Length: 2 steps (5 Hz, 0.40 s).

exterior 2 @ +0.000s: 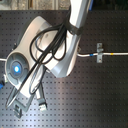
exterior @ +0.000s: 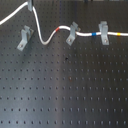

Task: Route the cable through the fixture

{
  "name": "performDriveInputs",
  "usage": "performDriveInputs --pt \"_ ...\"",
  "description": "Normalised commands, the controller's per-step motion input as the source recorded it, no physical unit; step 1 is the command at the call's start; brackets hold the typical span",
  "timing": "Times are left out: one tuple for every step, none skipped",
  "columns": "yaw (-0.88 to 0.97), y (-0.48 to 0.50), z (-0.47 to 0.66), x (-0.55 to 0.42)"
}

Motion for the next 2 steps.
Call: performDriveInputs --pt "0.0 0.041 0.47 -0.173" --pt "0.0 0.231 0.44 -0.38"
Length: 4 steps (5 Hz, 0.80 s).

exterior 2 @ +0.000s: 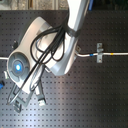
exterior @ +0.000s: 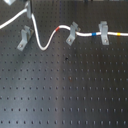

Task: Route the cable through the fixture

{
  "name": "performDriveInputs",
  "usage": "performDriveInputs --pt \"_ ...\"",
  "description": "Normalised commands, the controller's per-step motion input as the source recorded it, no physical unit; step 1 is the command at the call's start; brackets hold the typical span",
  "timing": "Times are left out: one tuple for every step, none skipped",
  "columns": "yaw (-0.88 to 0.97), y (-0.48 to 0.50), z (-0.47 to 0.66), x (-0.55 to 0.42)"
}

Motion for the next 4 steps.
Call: performDriveInputs --pt "0.0 0.091 0.22 -0.275" --pt "-0.15 -0.048 0.14 -0.352" --pt "-0.26 0.033 0.32 -0.205" --pt "-0.29 -0.059 0.22 -0.251"
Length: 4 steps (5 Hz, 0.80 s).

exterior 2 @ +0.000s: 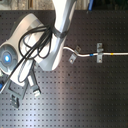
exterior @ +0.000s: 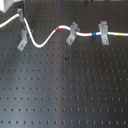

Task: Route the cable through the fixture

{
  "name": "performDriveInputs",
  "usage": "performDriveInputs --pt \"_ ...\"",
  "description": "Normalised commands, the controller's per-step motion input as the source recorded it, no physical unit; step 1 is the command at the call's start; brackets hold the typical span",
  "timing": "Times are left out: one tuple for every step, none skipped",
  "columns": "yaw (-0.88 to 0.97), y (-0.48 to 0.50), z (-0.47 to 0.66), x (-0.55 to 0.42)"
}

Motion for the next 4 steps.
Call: performDriveInputs --pt "-0.23 0.059 0.33 -0.224" --pt "-0.13 0.017 0.23 -0.237" --pt "0.0 0.102 0.31 -0.274" --pt "0.01 0.113 0.42 -0.286"
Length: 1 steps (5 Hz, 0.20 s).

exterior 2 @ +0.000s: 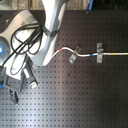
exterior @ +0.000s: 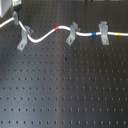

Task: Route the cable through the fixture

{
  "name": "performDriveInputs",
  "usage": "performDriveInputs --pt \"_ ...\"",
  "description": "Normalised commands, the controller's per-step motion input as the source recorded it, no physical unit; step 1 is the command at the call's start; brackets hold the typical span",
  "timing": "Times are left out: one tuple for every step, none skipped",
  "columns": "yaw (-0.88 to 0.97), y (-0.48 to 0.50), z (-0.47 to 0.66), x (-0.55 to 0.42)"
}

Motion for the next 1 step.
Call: performDriveInputs --pt "0.0 0.125 0.44 -0.224"
